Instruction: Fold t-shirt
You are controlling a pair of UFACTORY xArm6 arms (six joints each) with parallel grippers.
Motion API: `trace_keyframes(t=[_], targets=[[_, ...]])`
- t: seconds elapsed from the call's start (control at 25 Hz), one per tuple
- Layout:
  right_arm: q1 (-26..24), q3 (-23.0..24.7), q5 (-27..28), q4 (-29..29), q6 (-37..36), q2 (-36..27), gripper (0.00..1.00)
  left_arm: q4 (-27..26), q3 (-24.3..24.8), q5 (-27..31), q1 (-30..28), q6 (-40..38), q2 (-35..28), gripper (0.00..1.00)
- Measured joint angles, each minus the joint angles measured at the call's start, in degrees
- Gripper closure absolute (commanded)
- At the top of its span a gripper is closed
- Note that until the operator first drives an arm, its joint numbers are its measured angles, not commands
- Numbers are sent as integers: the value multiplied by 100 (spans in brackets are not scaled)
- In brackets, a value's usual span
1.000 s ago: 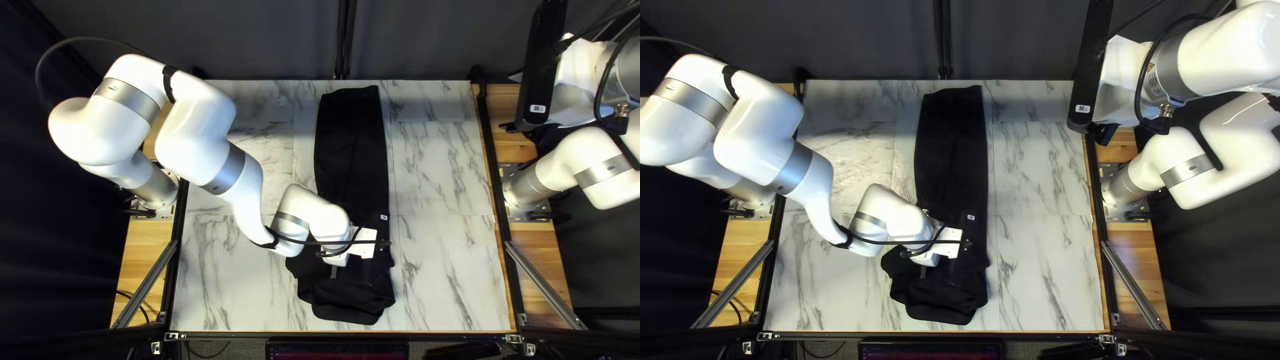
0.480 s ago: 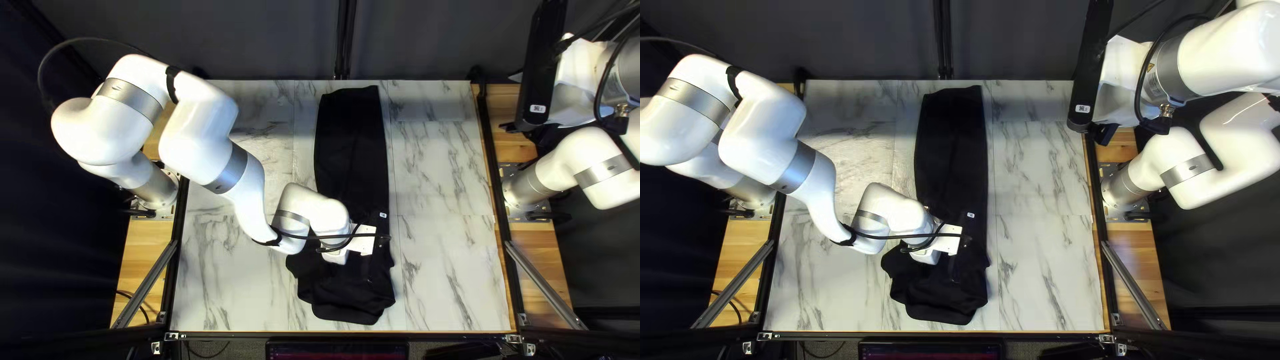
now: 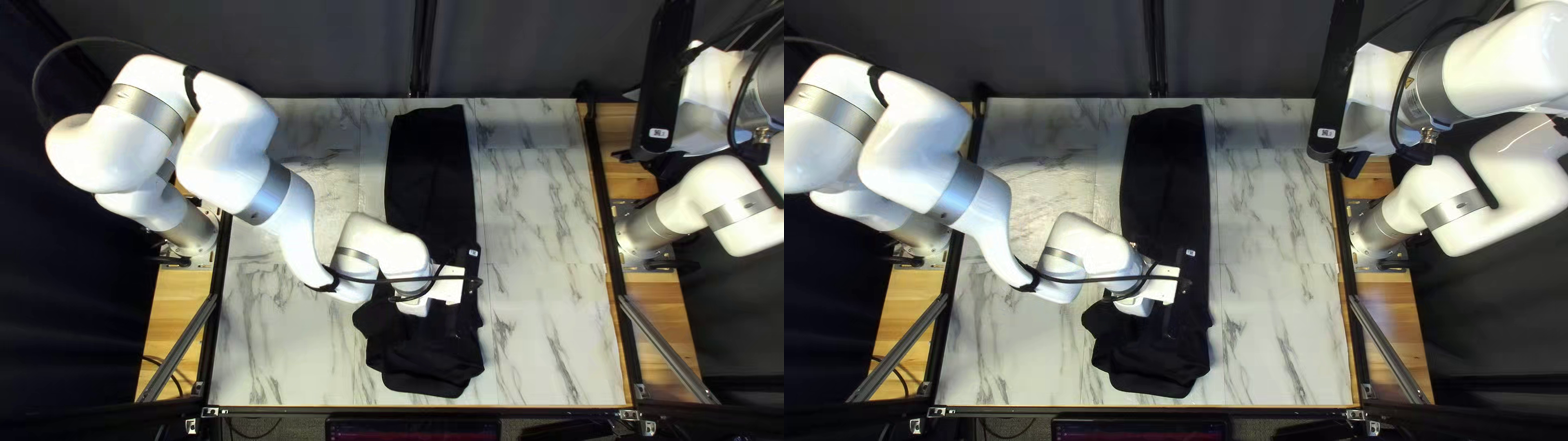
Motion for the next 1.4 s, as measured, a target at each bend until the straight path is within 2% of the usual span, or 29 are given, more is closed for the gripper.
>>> trace_keyframes(t=[0.16, 0.44, 0.56, 0.76, 0.92, 1.12, 1.2, 1.4], targets=[[0, 0, 0, 0, 0, 0, 0, -223, 167, -277, 190, -31, -96, 100], [0, 0, 0, 0, 0, 0, 0, -1040, 614, -965, 436, 14, -371, 100], [0, 0, 0, 0, 0, 0, 0, -1285, 580, -1158, 483, -11, -344, 100], [0, 0, 0, 0, 0, 0, 0, -1435, 241, -1271, 572, -115, -126, 100], [0, 0, 0, 0, 0, 0, 0, -1333, 226, -1423, 635, -296, -52, 100], [0, 0, 0, 0, 0, 0, 0, -1077, 704, -1858, 723, -730, -136, 100], [0, 0, 0, 0, 0, 0, 0, -776, 947, -1992, 780, -1101, -256, 100], [0, 0, 0, 0, 0, 0, 0, 374, 1605, -2114, 954, -2344, -761, 100]])
